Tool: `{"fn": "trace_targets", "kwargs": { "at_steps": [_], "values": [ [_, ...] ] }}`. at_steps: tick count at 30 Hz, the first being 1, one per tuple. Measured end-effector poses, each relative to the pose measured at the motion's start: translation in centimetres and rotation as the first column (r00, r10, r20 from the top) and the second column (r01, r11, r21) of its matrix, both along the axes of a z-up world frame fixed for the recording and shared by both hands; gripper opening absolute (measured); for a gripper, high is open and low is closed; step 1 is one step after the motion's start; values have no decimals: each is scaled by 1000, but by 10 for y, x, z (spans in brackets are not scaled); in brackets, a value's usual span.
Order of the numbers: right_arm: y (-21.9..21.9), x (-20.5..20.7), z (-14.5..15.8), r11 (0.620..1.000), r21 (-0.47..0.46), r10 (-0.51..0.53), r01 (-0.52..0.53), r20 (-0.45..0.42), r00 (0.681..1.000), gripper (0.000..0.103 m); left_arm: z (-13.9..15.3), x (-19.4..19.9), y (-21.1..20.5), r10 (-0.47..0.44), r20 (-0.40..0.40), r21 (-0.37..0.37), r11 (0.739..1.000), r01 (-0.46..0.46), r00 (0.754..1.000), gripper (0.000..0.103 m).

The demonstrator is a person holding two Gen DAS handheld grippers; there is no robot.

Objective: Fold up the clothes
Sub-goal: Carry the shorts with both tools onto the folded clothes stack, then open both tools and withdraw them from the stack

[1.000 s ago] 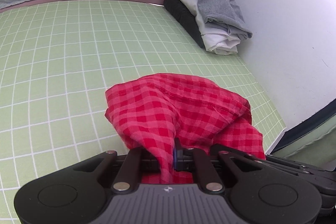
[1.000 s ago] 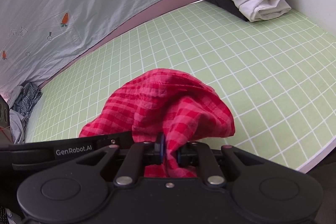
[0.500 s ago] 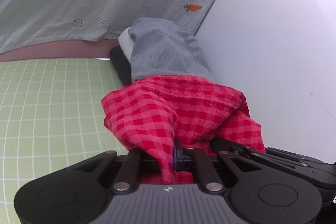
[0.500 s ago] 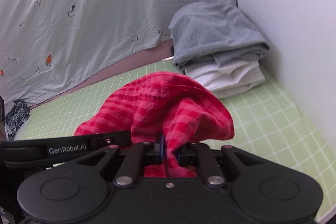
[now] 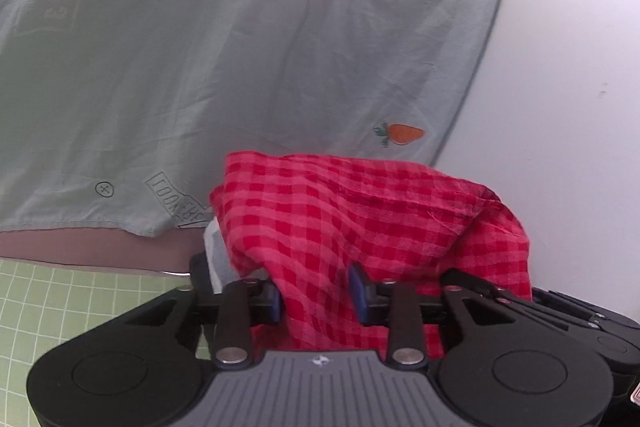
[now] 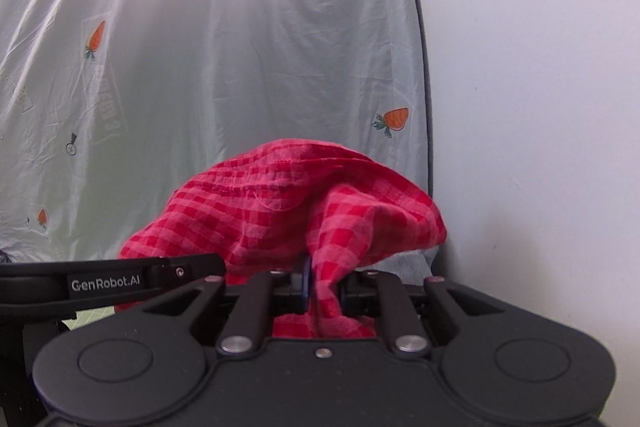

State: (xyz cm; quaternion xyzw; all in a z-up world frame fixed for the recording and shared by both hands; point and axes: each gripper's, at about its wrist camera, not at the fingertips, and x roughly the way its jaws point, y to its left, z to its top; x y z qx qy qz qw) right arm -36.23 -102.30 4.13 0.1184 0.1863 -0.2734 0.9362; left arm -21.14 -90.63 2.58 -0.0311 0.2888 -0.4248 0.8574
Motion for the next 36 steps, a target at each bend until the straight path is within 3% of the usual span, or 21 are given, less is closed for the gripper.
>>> {"fn": "trace_targets", "kwargs": {
  "at_steps": [2, 4, 7, 8, 9, 12, 17, 22, 27, 36],
  "values": [
    [-18, 22, -13, 997, -37, -66, 64, -57, 996, 47, -12, 19, 0, 77, -22, 31, 997, -76, 997, 92],
    [-30, 39, -26, 988, -74, -146, 137, -138, 980, 55, -21, 33, 7, 131, -65, 64, 990, -127, 989, 92],
    [-30, 36, -33, 985, -65, -166, 158, -154, 974, 69, -32, 42, 26, 191, -111, 85, 979, -182, 975, 95],
    [-26, 31, -34, 986, -60, -161, 154, -144, 976, 84, -34, 42, 33, 206, -117, 91, 976, -196, 972, 97],
    [-20, 25, -35, 987, -53, -157, 150, -140, 978, 89, -35, 39, 39, 212, -110, 98, 975, -202, 971, 97],
    [-4, 7, -38, 989, -16, -150, 150, -137, 979, 90, -31, 23, 55, 212, -61, 133, 970, -203, 975, 103],
    [32, -42, -45, 985, 66, -153, 162, -132, 979, 90, -21, -28, 82, 185, 16, 167, 969, -185, 983, 103],
    [71, -86, -42, 984, 82, -147, 159, -136, 980, 89, -26, -76, 113, 174, -19, 187, 968, -167, 985, 103],
    [105, -125, -40, 976, 102, -181, 194, -125, 976, 89, -35, -121, 146, 83, 5, 244, 966, -82, 997, 103],
    [156, -181, -53, 961, 154, -205, 230, -163, 965, 89, -42, -164, 180, 7, 23, 287, 958, -13, 1000, 103]
  ]
}}
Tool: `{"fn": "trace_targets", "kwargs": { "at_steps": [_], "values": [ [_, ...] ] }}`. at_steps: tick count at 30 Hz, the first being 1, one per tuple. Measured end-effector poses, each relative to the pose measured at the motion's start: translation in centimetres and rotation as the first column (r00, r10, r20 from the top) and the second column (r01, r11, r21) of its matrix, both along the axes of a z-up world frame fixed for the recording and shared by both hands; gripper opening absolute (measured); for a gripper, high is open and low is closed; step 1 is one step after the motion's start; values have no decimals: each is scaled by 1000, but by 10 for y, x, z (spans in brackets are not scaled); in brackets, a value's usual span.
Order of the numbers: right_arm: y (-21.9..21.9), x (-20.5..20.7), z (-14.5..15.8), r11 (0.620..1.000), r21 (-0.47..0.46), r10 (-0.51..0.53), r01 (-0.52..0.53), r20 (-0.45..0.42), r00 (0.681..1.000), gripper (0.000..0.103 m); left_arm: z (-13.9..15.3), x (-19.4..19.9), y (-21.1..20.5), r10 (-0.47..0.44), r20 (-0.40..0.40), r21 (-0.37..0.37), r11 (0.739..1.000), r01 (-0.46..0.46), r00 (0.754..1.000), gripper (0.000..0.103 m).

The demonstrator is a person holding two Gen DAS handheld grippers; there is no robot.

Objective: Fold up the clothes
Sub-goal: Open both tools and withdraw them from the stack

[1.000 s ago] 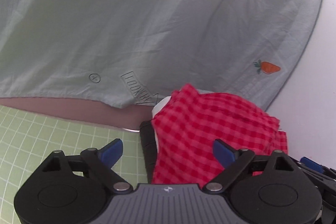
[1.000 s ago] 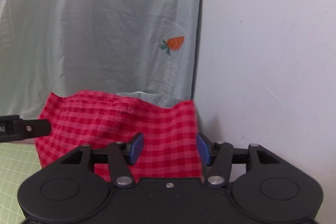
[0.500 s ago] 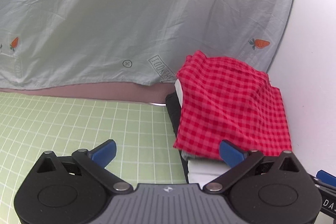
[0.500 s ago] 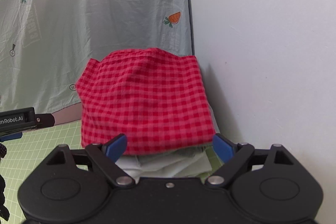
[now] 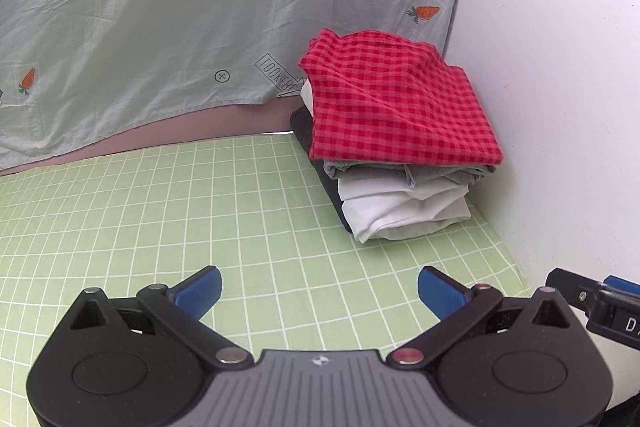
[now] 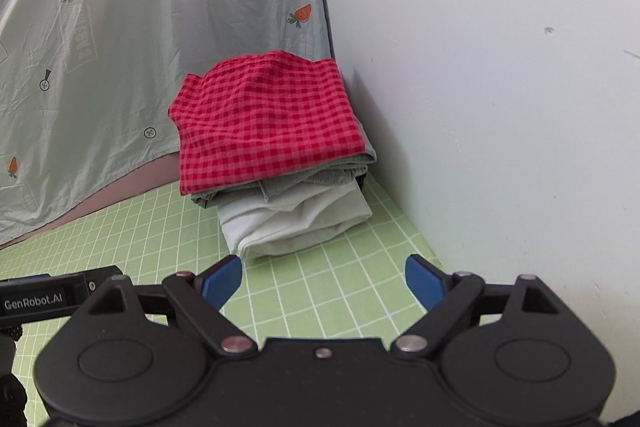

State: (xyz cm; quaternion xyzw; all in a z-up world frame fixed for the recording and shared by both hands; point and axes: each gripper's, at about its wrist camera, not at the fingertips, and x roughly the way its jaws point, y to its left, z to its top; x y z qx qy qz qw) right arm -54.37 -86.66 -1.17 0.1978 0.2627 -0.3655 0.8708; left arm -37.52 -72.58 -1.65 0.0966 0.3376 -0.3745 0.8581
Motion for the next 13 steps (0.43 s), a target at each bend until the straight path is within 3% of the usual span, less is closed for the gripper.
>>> {"fn": "trace_targets", "kwargs": {
  "at_steps": [13],
  "values": [
    [27, -25, -2, 1000, 18, 20, -19, -22, 1000, 88, 0, -24, 20, -4, 3, -9, 1000, 4, 1000, 103]
  ]
}}
